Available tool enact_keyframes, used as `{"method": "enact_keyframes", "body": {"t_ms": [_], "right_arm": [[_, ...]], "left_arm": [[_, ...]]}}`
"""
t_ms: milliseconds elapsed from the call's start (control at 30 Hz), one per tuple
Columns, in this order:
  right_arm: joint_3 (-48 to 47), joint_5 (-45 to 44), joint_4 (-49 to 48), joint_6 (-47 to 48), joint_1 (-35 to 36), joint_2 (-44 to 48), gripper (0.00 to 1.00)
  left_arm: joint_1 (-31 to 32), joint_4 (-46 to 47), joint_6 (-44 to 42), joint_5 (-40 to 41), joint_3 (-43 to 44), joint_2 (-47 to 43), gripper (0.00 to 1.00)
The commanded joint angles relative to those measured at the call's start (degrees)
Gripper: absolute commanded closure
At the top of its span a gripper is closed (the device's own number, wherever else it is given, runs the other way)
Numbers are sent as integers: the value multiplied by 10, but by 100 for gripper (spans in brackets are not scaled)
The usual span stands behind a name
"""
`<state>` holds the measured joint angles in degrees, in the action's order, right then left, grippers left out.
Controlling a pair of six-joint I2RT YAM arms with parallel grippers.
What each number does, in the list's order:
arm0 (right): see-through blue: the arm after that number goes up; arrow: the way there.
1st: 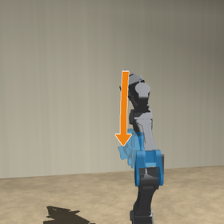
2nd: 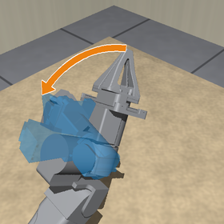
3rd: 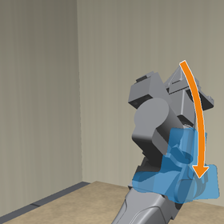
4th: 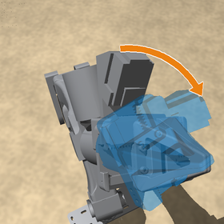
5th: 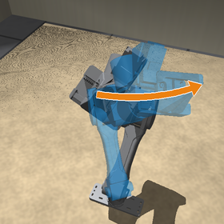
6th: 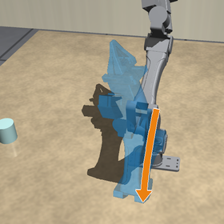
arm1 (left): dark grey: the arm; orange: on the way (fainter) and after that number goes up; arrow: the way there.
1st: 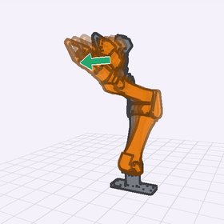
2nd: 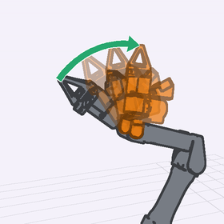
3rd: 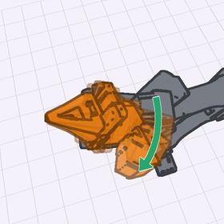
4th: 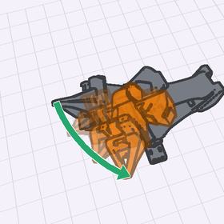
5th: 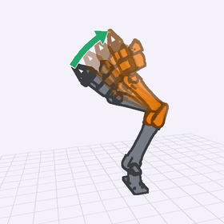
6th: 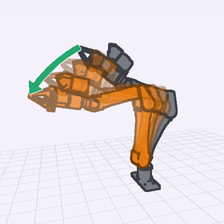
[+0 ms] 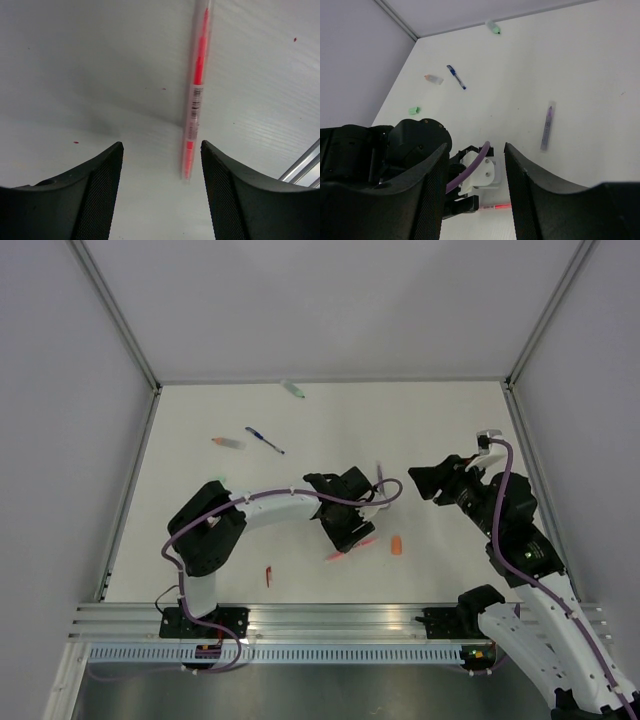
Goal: Insert the pens into the pen caps
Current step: Move the pen to the center of the board.
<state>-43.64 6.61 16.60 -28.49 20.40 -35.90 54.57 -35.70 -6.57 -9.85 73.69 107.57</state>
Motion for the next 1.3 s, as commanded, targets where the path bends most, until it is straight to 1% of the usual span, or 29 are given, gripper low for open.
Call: {"method": "enact_keyframes", "body": {"t_ms": [0, 167, 333, 400, 500, 567, 667, 733, 767, 800, 900, 1033, 1133, 1267], "right_arm": [[-2, -5, 7, -2, -2, 24, 46], [-17, -11, 22, -1, -2, 41, 46], [-34, -10, 27, -1, -1, 43, 45], [-30, -5, 26, -2, -1, 42, 45], [-4, 1, 27, -24, -2, 34, 45], [21, 11, 40, -40, -2, 9, 47], [38, 12, 48, -59, -2, -14, 48], [57, 9, 44, -62, -2, -10, 48], [66, 8, 41, -64, -1, 0, 48], [70, 7, 39, -66, -2, 6, 48], [66, 0, 48, -63, -1, 26, 47], [49, -24, 84, -47, -2, 43, 46], [40, -35, 95, -44, -2, 58, 46], [34, -36, 103, -39, -2, 70, 46]], "left_arm": [[11, 23, -20, 58, -19, -20, 31], [33, 34, -10, 90, -33, 3, 31], [74, 63, 7, 95, -46, -7, 30], [77, 68, 16, 98, -47, -15, 30], [75, 61, 31, 152, -43, -33, 28], [68, 57, 34, 162, -42, -49, 27], [54, 56, 37, 136, -41, -87, 26], [53, 53, 37, 98, -37, -107, 26], [53, 51, 38, 73, -35, -111, 25], [53, 52, 40, 25, -36, -115, 25], [58, 65, 50, -58, -48, -113, 25], [98, 92, 63, -38, -65, -87, 25], [119, 117, 91, -26, -67, -58, 19], [122, 120, 98, 15, -57, -32, 19]]}}
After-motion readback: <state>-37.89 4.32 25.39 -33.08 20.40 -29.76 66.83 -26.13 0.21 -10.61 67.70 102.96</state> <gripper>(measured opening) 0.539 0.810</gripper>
